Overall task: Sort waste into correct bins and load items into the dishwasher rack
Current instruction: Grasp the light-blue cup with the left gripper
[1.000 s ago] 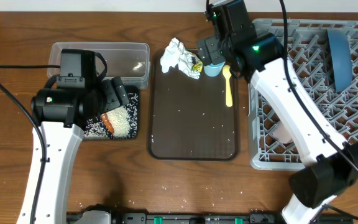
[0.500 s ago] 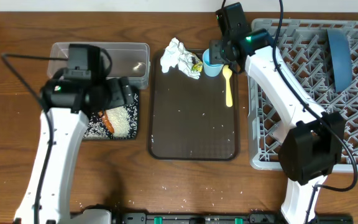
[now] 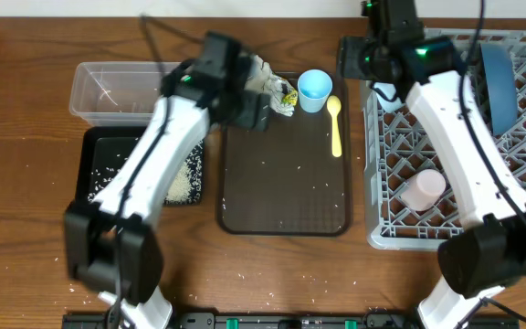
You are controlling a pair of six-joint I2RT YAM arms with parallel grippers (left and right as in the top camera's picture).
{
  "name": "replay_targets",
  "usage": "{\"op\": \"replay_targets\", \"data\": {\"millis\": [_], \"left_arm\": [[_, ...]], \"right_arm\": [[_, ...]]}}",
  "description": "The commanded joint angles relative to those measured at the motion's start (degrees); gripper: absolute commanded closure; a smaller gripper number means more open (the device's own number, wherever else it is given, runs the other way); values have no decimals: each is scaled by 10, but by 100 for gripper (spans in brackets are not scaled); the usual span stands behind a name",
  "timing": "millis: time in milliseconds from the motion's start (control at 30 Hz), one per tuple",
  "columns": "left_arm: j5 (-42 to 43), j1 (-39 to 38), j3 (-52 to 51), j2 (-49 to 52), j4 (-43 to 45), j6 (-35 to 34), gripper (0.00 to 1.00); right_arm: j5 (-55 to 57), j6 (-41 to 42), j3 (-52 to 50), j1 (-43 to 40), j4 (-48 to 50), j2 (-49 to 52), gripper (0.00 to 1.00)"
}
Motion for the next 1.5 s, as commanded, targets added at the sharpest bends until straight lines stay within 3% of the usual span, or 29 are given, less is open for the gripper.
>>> {"op": "replay_targets", "data": {"millis": [0,300,467,700,1100,1467], "left_arm": [[-19,-19,83,52,14,25,6],[-17,-47,219,194,46,26,6],[-17,-59,223,224,77,22,8],[-17,-67,223,246,88,15,18],[-19,-68,220,270,92,-13,29],[-19,-70,220,270,80,-48,75]], "right_arm": [[-11,-10,2,-5,-17,-14,30],[-11,-26,2,-48,-78,-66,29],[-11,-28,2,-85,-103,-101,29],[-11,-45,2,-118,-120,-129,30],[0,-49,1,-121,-134,-129,32],[3,-52,1,-121,-135,-129,33]]}}
